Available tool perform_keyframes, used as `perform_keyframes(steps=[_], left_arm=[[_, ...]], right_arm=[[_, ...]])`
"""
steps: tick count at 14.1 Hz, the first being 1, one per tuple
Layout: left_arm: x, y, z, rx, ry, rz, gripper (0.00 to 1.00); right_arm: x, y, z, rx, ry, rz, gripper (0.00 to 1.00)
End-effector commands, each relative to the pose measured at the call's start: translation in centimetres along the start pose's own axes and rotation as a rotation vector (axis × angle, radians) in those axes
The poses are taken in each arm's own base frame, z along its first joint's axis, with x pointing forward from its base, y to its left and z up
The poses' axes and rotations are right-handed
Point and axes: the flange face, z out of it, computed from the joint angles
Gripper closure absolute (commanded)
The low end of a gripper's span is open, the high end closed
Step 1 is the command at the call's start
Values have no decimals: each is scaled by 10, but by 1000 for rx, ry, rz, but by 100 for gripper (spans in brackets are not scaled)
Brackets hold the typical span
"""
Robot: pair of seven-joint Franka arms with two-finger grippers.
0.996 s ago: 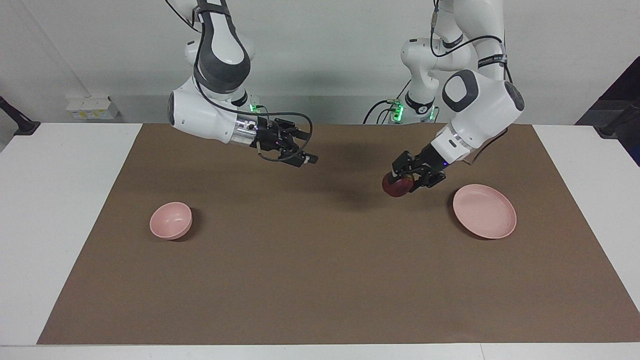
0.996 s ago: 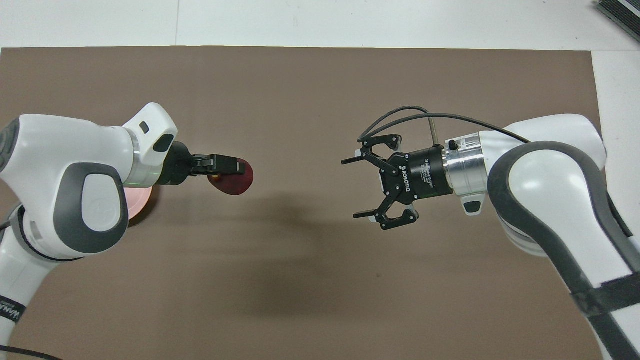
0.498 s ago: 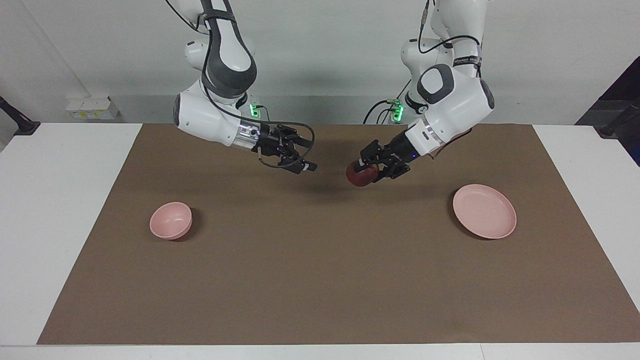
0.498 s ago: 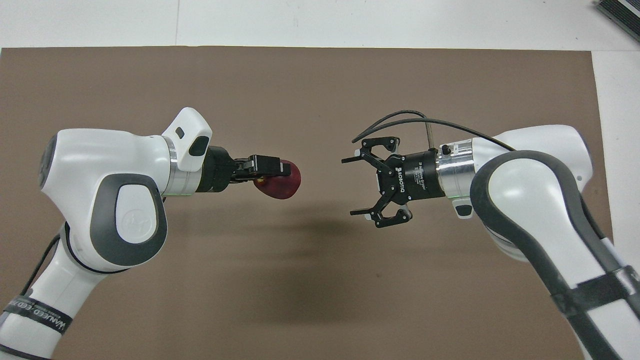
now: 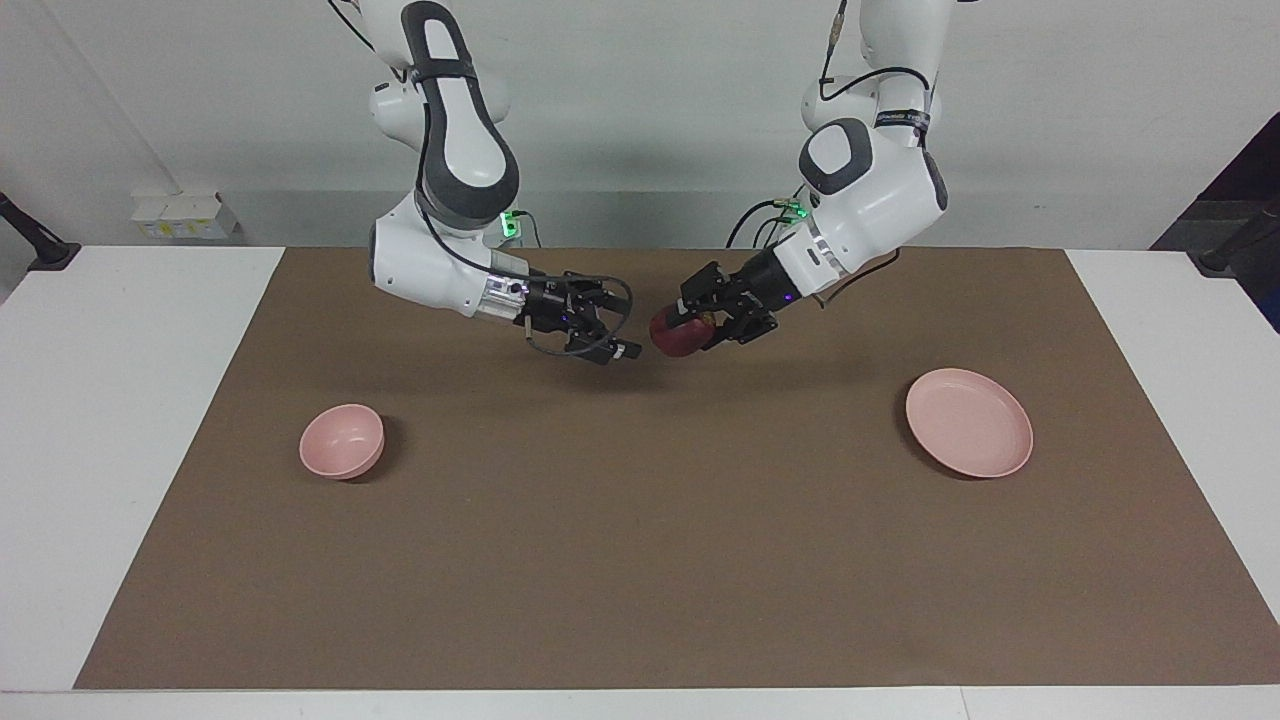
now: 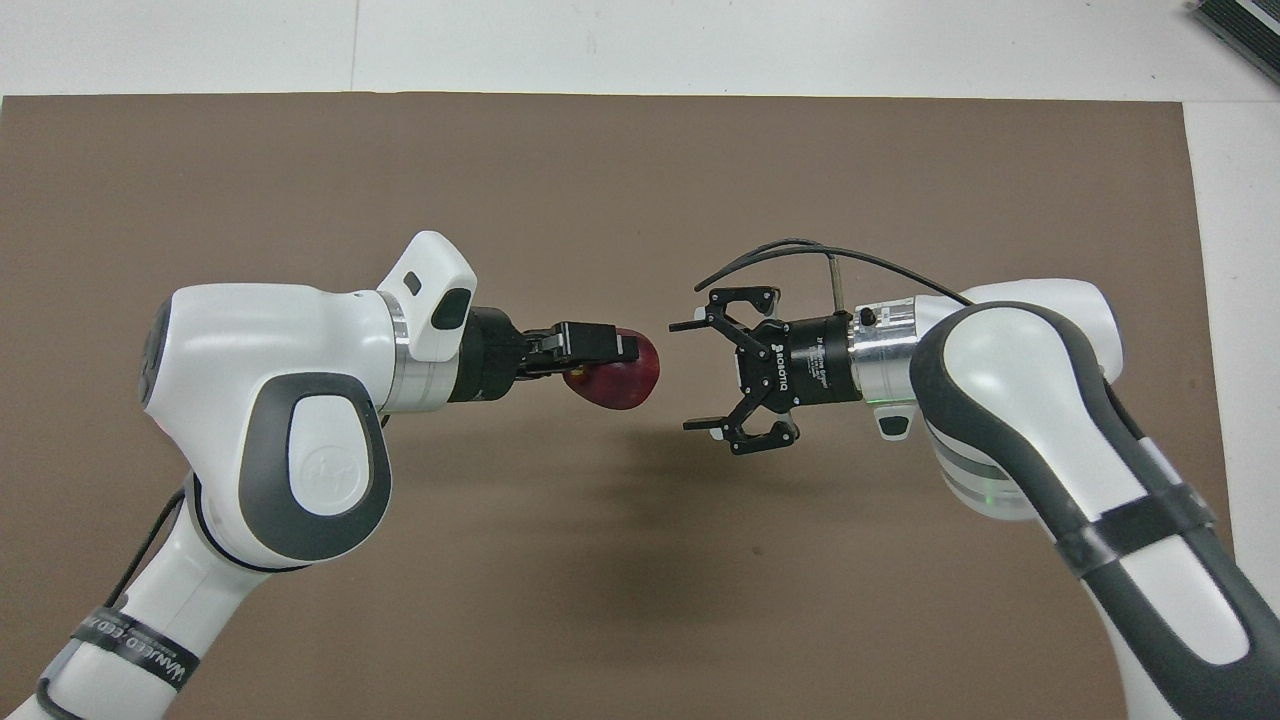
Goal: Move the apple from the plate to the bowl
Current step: 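Carry the apple toward the center while the right gripper opens toward it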
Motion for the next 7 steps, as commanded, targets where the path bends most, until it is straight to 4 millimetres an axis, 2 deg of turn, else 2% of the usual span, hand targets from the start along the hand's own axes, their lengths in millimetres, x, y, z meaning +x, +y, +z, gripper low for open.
perform_keyframes(steps=[1,3,7], left_arm=[[-1,7,-6,-17,18,-15,100],[-1,8,-7,-18,18,-22,100],[-1,8,-7,-17,20,-27,100]], right_arm=[[-1,1,3,31,-38,-17,0],[-1,1,9,39,-56,-11,0],[-15,6,28,26,-75,11,0]])
